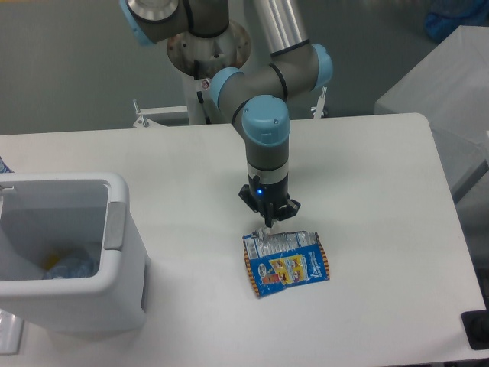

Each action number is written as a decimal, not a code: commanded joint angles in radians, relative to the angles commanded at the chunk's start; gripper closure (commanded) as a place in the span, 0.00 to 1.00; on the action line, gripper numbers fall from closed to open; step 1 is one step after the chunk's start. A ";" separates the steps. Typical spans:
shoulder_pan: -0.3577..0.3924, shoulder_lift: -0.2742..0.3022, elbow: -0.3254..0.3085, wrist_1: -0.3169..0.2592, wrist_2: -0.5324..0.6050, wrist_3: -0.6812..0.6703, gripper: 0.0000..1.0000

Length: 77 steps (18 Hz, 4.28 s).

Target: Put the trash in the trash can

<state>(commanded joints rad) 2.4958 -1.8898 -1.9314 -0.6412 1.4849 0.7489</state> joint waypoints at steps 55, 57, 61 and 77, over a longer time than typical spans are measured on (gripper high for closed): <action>-0.419 0.219 0.295 -0.002 -0.325 -0.697 0.02; -0.407 0.215 0.302 -0.002 -0.249 -0.669 0.00; -0.292 0.213 0.308 0.002 -0.201 -0.608 0.00; 0.080 0.261 0.175 -0.060 -0.143 0.093 0.00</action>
<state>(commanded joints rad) 2.5754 -1.6292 -1.7563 -0.7008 1.3422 0.8414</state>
